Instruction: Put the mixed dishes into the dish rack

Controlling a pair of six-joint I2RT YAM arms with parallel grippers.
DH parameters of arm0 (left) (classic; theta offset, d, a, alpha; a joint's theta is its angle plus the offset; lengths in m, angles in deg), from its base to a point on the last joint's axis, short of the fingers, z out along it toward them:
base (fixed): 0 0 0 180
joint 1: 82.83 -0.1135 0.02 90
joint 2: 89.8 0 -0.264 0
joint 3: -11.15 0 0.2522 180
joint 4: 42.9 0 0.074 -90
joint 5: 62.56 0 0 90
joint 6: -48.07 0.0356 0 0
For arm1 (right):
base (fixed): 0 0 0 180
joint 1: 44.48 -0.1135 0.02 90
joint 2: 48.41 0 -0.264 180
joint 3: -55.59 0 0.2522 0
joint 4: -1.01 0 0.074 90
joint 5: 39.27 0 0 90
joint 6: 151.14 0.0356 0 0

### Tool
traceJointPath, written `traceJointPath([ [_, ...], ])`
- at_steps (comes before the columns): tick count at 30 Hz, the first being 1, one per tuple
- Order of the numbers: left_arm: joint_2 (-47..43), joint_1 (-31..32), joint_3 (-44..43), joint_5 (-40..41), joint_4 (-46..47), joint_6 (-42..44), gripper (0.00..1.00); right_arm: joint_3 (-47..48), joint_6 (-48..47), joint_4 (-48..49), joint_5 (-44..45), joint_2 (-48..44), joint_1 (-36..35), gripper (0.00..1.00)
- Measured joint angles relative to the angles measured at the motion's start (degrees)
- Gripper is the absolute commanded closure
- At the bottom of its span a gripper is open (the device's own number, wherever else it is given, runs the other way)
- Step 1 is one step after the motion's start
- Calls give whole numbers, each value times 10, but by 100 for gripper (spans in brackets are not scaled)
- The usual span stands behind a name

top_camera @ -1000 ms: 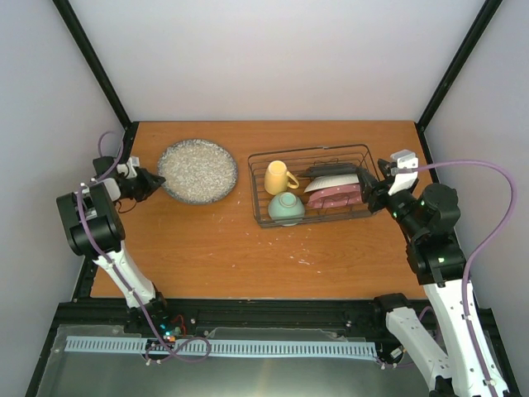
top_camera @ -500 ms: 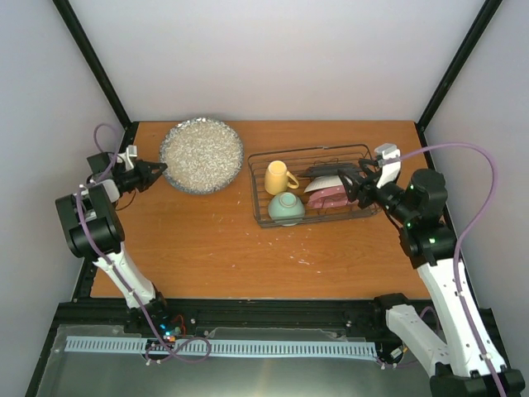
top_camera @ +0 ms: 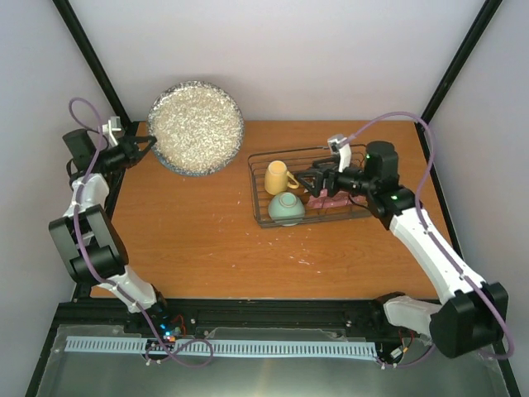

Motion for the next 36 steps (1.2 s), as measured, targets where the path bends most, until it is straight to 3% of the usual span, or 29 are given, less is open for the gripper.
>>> traceJointPath([
  [7,-66,0,2,-12,-3,-7,99,-1,94,109,-62,87,-31,0],
  [8,-75,0,5,-14,-3,-7,99,-3,113,134,-72,97,-31,13],
  [11,-102,0,15,-18,-3,-9,99,-12,167,208,-94,122,-35,89],
  [12,-109,0,19,-20,-4,-9,99,-13,181,224,-97,129,-36,96],
  [13,-116,0,23,-20,-5,-10,99,-11,189,230,-99,135,-38,89],
  [14,-124,1,29,-20,-5,-10,99,-5,193,229,-98,144,-41,74],
  [17,-144,7,45,-20,-10,-10,99,28,188,204,-94,170,-57,54],
  [23,-167,21,66,-13,-20,-10,99,107,158,156,-81,212,-97,38],
  [32,-189,50,90,5,-25,-12,100,151,151,134,-66,281,-142,37],
  [36,-204,61,105,7,-20,-23,99,168,159,144,-64,308,-163,43],
])
